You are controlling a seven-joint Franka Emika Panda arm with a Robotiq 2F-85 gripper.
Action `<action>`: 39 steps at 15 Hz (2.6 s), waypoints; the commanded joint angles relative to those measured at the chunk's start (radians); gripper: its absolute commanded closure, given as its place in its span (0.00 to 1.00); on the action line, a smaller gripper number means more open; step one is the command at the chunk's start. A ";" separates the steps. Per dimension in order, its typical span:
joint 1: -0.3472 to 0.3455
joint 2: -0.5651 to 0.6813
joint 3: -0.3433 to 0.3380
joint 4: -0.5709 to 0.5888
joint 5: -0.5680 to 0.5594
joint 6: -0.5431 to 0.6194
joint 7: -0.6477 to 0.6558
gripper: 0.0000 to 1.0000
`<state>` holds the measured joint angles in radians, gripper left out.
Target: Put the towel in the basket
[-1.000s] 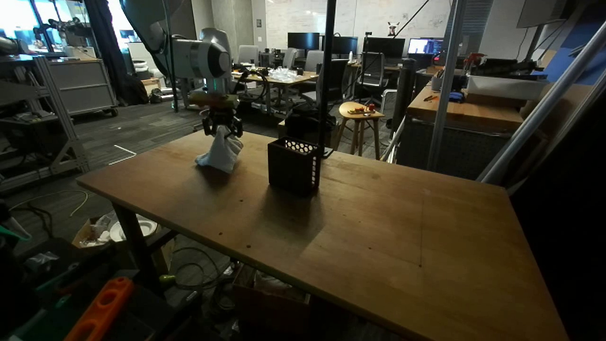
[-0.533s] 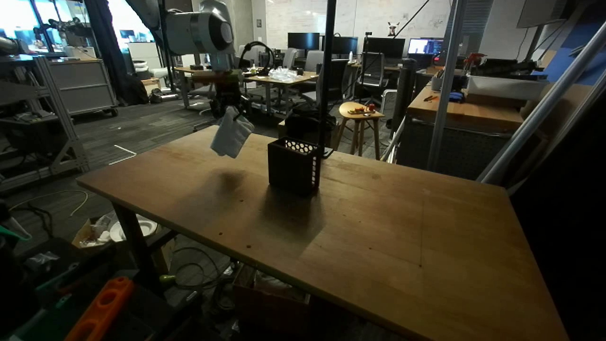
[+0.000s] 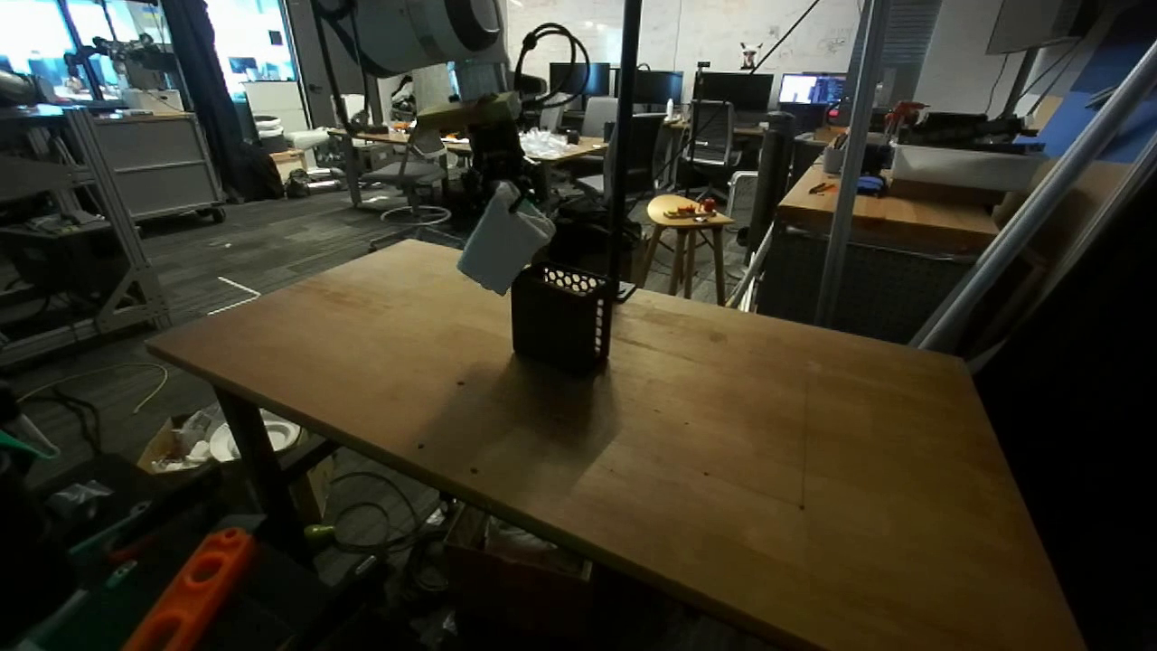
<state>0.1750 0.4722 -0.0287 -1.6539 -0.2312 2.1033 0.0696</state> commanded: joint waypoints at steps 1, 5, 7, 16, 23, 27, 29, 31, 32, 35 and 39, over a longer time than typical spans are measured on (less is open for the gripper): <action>-0.052 -0.138 -0.022 -0.160 -0.025 0.046 0.038 0.93; -0.118 -0.189 -0.035 -0.239 -0.017 0.097 0.008 0.93; -0.142 -0.189 -0.034 -0.257 -0.013 0.138 -0.009 0.93; -0.199 -0.107 -0.012 -0.254 0.059 0.292 -0.103 0.93; -0.223 -0.019 0.037 -0.235 0.180 0.304 -0.204 0.93; -0.240 -0.004 0.051 -0.232 0.218 0.307 -0.249 0.93; -0.253 -0.001 0.058 -0.236 0.241 0.318 -0.271 0.93; -0.267 0.006 0.070 -0.239 0.278 0.329 -0.296 0.93; -0.274 0.016 0.076 -0.239 0.296 0.333 -0.308 0.93; -0.291 0.053 0.099 -0.227 0.347 0.330 -0.348 0.93; -0.305 0.063 0.118 -0.220 0.390 0.320 -0.387 0.93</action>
<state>-0.1136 0.4803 0.0562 -1.8925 0.1124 2.4124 -0.2713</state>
